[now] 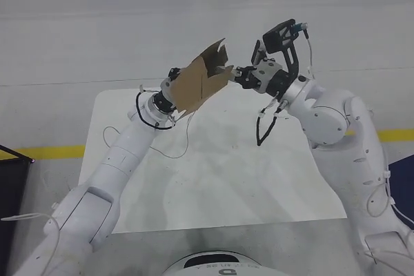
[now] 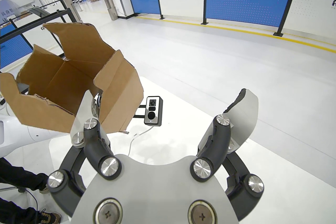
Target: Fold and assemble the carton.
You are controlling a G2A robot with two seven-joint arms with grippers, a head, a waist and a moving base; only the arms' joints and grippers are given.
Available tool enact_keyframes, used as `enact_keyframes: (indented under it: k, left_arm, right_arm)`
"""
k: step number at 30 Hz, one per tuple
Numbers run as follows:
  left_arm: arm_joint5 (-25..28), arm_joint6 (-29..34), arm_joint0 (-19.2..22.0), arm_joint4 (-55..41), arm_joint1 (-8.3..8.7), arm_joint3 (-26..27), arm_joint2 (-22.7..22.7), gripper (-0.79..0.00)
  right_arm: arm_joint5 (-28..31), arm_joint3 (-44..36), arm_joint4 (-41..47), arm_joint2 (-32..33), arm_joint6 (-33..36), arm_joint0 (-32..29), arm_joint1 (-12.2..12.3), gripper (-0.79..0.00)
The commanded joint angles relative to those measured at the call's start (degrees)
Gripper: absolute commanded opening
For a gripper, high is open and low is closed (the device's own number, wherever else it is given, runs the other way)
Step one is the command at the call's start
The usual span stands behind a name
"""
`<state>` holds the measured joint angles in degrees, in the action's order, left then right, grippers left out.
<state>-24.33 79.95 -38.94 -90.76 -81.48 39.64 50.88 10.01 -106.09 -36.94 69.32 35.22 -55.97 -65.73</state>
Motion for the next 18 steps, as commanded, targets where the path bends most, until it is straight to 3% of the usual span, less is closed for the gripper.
enact_keyframes:
  k: [1, 18]
  left_arm:
    - [0.0, 0.0, -0.1, -0.1, 0.03, 0.1, 0.0, -0.785]
    - [0.4, 0.5, -0.7, -1.2, 0.51, 1.0, 0.4, -0.785]
  right_arm:
    - [-0.6, 0.3, -0.2, -0.3, 0.7, 0.7, -0.1, 0.0]
    - [-6.9, 1.2, -6.8, -1.7, 10.4, 5.3, -0.1, 0.0]
